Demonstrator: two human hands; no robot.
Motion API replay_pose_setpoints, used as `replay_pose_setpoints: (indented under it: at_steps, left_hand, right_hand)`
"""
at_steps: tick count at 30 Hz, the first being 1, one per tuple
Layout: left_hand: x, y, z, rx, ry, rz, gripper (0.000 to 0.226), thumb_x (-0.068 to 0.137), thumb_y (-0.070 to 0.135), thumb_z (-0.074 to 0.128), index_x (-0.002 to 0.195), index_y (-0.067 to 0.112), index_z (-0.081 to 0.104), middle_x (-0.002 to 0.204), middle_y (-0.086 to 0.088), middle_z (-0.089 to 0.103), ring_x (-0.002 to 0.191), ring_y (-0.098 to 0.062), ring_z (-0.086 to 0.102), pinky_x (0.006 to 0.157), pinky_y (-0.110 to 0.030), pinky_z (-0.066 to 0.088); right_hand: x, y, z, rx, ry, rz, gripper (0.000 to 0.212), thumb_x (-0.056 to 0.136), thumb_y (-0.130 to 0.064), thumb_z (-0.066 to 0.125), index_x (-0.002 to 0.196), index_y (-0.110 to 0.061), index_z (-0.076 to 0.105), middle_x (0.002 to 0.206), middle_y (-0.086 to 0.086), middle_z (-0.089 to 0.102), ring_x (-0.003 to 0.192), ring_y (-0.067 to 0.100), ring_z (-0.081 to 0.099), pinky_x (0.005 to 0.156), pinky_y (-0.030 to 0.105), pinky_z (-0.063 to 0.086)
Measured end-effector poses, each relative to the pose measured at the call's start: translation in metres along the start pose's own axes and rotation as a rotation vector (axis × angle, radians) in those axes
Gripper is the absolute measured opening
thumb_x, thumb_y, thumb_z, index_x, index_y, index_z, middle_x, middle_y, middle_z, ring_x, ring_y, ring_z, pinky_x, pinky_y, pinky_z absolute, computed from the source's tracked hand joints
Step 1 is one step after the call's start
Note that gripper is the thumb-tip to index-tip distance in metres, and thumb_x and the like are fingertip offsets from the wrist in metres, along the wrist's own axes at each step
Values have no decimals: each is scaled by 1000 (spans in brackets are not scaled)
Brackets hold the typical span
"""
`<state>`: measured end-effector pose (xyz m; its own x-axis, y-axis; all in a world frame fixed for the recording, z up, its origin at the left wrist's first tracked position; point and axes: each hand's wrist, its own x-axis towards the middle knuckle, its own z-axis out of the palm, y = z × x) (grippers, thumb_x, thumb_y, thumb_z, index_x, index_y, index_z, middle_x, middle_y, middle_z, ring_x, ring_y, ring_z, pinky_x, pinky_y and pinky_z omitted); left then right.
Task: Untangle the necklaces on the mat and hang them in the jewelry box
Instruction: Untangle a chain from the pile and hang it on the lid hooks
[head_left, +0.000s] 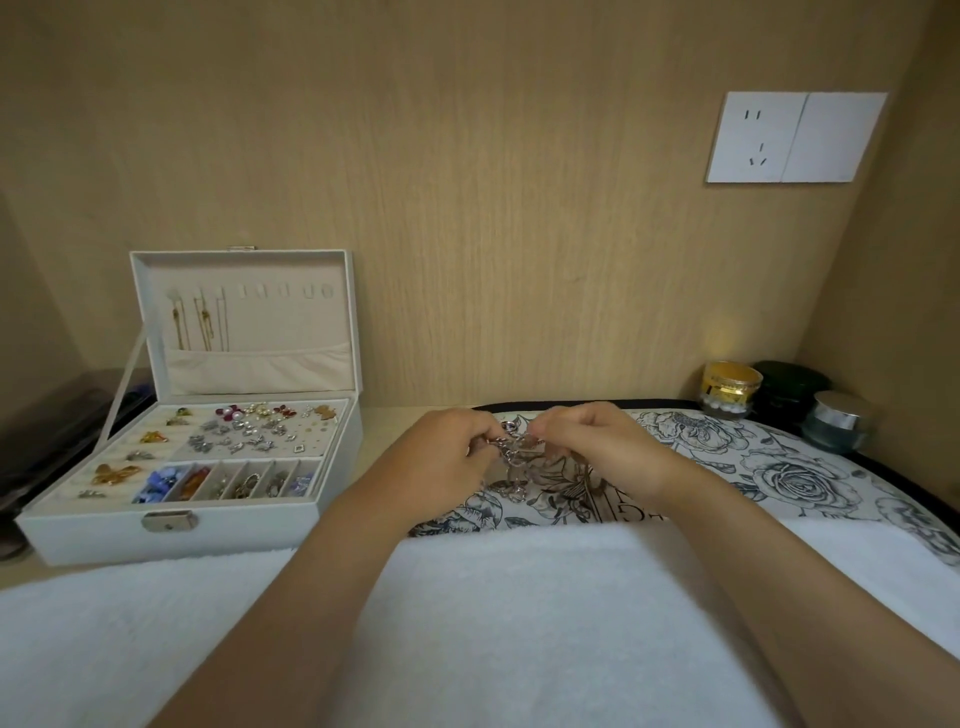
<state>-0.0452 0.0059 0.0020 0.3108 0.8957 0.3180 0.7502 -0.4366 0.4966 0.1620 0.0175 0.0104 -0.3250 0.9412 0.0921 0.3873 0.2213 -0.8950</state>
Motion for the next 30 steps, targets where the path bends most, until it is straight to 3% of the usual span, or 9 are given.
replay_pose_setpoints:
  at_steps: [5, 9, 12, 15, 17, 19, 21, 24, 30]
  left_hand:
    - [-4, -8, -2, 132, -78, -94, 17, 96, 23, 55, 102, 31, 69, 73, 7, 61, 62, -10, 52, 56, -25, 35]
    - [-5, 4, 3, 204, 15, -3, 44, 90, 31, 59, 131, 45, 51, 96, 15, 56, 99, -10, 49, 84, -30, 40]
    - [-5, 23, 16, -205, 78, -63, 35, 85, 41, 70, 119, 35, 65, 114, 18, 58, 112, 1, 49, 93, -22, 40]
    - [-3, 32, 15, -494, 136, -182, 8, 91, 27, 67, 87, 24, 75, 88, 10, 73, 79, -1, 65, 71, -20, 49]
    - [-2, 29, 11, -709, 156, -277, 17, 95, 19, 59, 83, 14, 70, 80, 3, 73, 79, -13, 68, 83, -30, 52]
    - [0, 25, 7, -1135, 192, -351, 22, 99, 9, 46, 80, 7, 57, 63, -5, 59, 66, -23, 61, 87, -40, 53]
    - [0, 18, 1, -1402, 260, -395, 27, 100, 10, 38, 75, 10, 47, 50, -1, 34, 49, -19, 43, 70, -39, 56]
    - [-1, 5, -10, -1281, 300, -472, 25, 97, 17, 42, 74, 16, 49, 47, 3, 24, 42, -15, 30, 48, -28, 42]
    - [4, -6, -11, -1028, 257, -542, 22, 91, 4, 38, 75, 14, 50, 51, 2, 32, 39, -11, 25, 39, -21, 29]
  right_hand:
    - [2, 1, -14, 365, -10, -101, 24, 86, -38, 59, 72, -19, 62, 69, 1, 57, 68, 17, 51, 64, 32, 34]
    - [1, 1, -8, 290, -66, -124, 22, 99, -35, 52, 100, -23, 70, 67, 0, 55, 61, 16, 47, 56, 26, 33]
    - [-1, -5, -4, 225, -63, -121, 26, 104, -30, 48, 99, -25, 73, 68, -2, 54, 58, 12, 44, 52, 21, 33]
    - [-3, -9, -5, 243, -28, -103, 21, 100, -29, 55, 98, -21, 74, 71, -3, 56, 54, 6, 44, 49, 17, 33]
    - [-4, -9, -7, 224, -2, -84, 15, 94, -30, 65, 98, -19, 74, 74, -6, 60, 53, 5, 44, 49, 16, 34]
    - [-5, -8, -10, 117, 31, -69, 10, 89, -25, 72, 98, -19, 74, 75, -11, 66, 53, -2, 51, 55, 13, 38]
    - [-5, -4, -12, -34, 62, -65, 10, 88, -21, 75, 98, -22, 75, 88, -10, 71, 54, -7, 53, 61, 11, 41]
    - [-2, 5, -16, -297, 75, -47, 9, 86, -25, 77, 95, -27, 77, 98, -9, 72, 52, -10, 52, 61, 14, 38]
    - [3, 12, -21, -602, 38, 23, 10, 83, -44, 75, 78, -36, 77, 79, -26, 73, 82, -5, 66, 82, 30, 54]
